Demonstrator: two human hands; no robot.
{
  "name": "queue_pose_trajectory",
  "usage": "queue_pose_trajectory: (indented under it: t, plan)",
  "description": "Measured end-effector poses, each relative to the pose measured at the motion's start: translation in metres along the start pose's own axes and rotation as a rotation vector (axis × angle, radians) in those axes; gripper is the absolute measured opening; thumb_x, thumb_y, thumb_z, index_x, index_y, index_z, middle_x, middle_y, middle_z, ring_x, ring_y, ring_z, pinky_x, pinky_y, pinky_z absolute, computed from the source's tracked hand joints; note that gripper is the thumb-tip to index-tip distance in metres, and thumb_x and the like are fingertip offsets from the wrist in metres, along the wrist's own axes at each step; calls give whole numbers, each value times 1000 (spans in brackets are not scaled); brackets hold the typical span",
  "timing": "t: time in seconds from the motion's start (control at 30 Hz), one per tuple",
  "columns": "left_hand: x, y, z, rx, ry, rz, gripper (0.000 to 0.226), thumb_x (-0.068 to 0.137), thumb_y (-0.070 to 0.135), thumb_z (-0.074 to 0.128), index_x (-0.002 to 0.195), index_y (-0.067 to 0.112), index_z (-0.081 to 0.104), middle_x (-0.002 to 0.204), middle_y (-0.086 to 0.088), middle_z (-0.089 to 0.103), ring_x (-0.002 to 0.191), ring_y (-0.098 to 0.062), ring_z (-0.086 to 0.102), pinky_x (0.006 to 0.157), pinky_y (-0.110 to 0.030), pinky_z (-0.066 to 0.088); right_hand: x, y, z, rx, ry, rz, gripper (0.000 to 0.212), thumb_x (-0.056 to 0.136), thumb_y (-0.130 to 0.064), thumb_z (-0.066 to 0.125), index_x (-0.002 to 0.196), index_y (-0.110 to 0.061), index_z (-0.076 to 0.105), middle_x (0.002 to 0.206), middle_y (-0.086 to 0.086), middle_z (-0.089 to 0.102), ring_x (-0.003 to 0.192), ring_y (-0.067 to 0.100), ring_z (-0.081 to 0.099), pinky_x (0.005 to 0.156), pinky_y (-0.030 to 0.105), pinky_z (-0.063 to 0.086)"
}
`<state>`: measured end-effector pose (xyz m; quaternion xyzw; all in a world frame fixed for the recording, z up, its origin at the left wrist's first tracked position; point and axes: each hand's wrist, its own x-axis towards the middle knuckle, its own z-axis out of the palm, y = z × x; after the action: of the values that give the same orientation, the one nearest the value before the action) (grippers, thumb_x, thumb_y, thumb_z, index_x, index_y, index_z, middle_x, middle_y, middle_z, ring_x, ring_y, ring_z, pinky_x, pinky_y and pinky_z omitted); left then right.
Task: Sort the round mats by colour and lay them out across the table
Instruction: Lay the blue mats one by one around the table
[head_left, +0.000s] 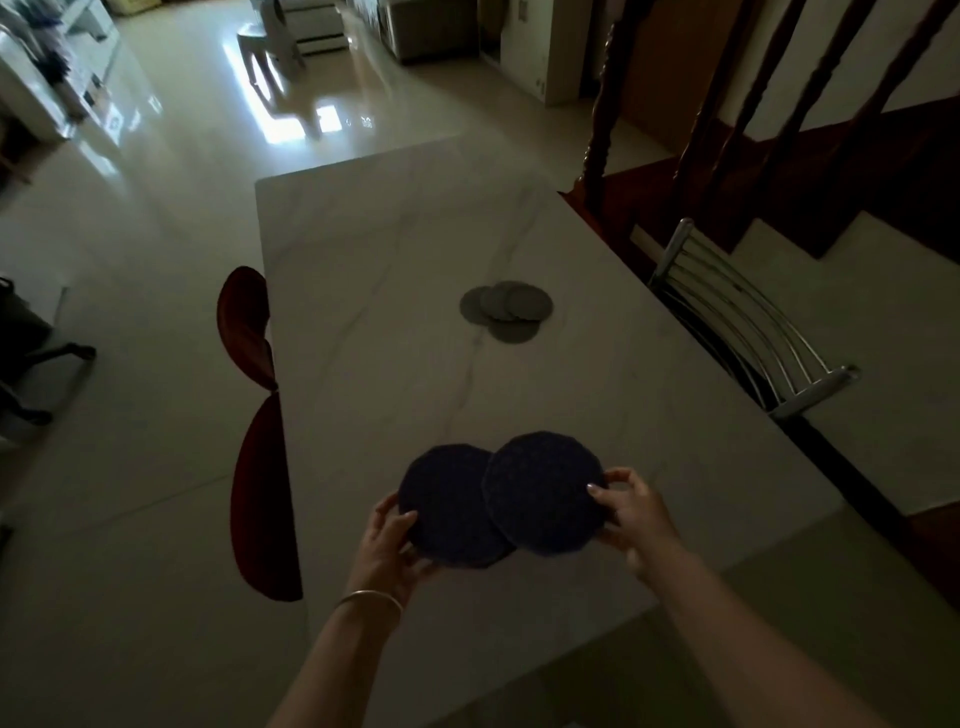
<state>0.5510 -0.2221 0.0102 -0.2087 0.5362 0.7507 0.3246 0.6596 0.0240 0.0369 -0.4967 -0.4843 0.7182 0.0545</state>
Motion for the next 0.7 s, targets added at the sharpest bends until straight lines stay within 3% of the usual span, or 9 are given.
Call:
queue_pose_trajectory:
  t: [0.1, 0.3, 0.5, 0.7]
  plan:
    - [3, 16, -17, -10, 60, 27, 31, 90, 5, 48, 105, 32, 55, 100, -7, 59, 81, -27, 60, 51, -40, 59, 7, 2, -8, 111, 31, 37, 17, 90, 1, 54, 94, -14, 47, 91, 10, 59, 76, 27, 57, 62, 40, 52]
    - [-4, 24, -45, -81, 87, 35, 36, 91, 6, 46, 119, 29, 50, 106, -11, 57, 88, -29, 59, 47, -39, 59, 20, 24, -12, 109, 233, 36, 21, 90, -3, 55, 107, -15, 49, 109, 14, 58, 97, 36, 60, 66, 42, 55]
    - [-7, 11, -46, -72, 123, 20, 36, 91, 4, 46, 118, 28, 50, 103, -10, 58, 86, -29, 59, 44, -39, 57, 28, 39, -19, -21, 369, -8, 20, 86, -6, 62, 101, -16, 53, 116, 16, 61, 99, 33, 60, 83, 48, 54]
    - [-7, 0, -39, -68, 106, 4, 37, 91, 5, 47, 120, 27, 50, 105, -10, 58, 90, -30, 59, 48, -41, 58, 23, 40, -24, -273, 454, -30, 18, 84, -7, 60, 101, -12, 58, 106, 14, 64, 91, 29, 61, 81, 46, 55]
